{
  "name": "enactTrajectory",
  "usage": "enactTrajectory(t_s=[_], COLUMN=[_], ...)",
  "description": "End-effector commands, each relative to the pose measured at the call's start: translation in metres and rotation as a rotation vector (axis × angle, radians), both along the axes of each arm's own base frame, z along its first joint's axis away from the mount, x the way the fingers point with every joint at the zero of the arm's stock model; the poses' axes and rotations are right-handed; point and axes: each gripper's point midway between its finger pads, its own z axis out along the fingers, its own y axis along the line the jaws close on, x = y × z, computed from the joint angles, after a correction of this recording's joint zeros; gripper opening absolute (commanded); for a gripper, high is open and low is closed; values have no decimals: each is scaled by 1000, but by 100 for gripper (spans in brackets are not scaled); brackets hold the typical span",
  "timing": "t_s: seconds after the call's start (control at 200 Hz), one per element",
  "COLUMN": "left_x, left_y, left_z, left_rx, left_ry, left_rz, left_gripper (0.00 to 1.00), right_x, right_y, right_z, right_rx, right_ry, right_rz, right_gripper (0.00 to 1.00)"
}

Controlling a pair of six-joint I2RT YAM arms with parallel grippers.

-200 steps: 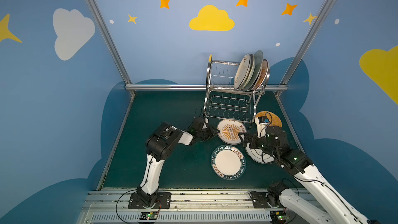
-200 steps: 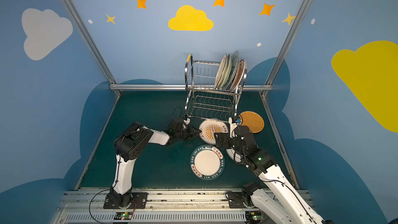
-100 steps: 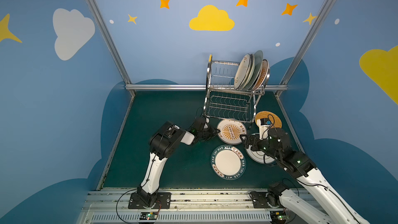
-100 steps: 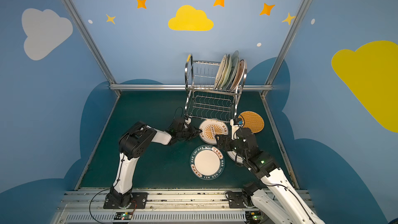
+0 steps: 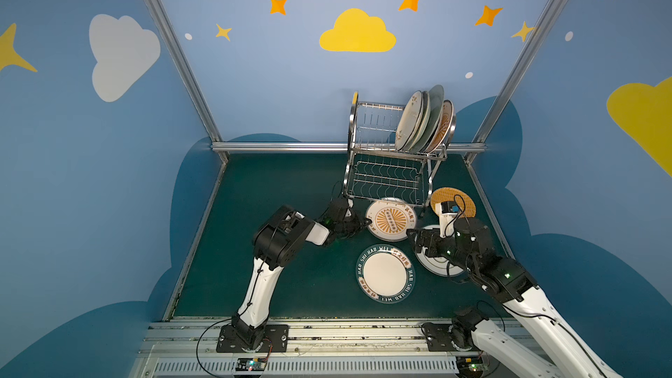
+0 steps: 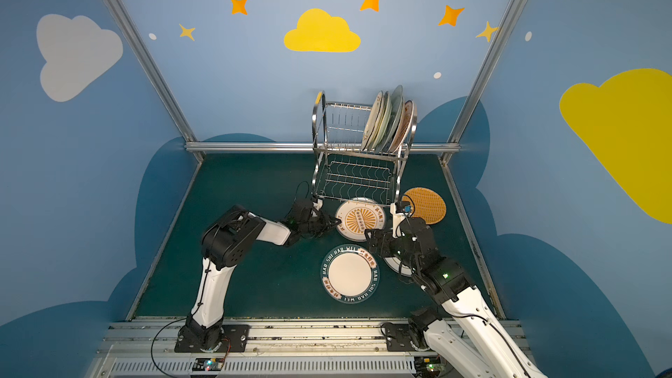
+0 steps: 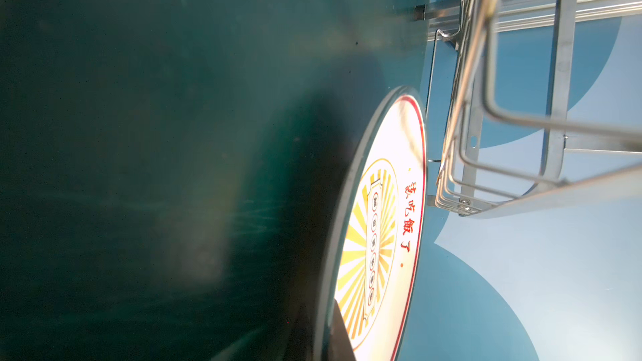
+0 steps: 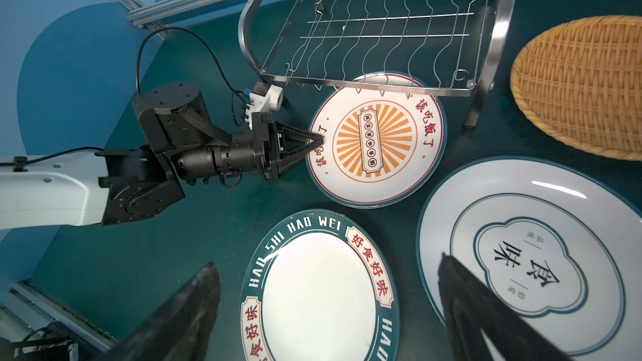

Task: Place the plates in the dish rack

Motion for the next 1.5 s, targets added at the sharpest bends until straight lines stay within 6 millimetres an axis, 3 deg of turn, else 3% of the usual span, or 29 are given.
enactTrajectory(t_s=[0.0,0.245,0.496,0.951,1.021,1.146,1.417,1.492], left_x=[1,-7,-17,-74,-84,-96,-99,-102], left_y=[3,28,55,97,98,99,107,106], left_z=[14,27,42,73,85,123,204,220], left_rx=[10,47,23,180,150,46,-128,-184], left_ry=[-40,-12,52,142,133,43,-164,-201], left_rz=[-2,12,24,-33,-49,-45,23,16], left_gripper=[4,4,4,4,4,4,4,4], right_x=[-1,7,20,37,37,35,30,32], right_y=[-2,-5,4,11,15,26,58,64], right_z=[14,16,19,19,20,27,32,31], right_rx=[17,-13,2,-3,6,51,171,189], right_ry=[-20,-19,-11,20,26,32,100,124], right_rz=[-5,-39,-45,-73,-61,-12,98,110], right_gripper=[95,95,95,95,95,95,92,86])
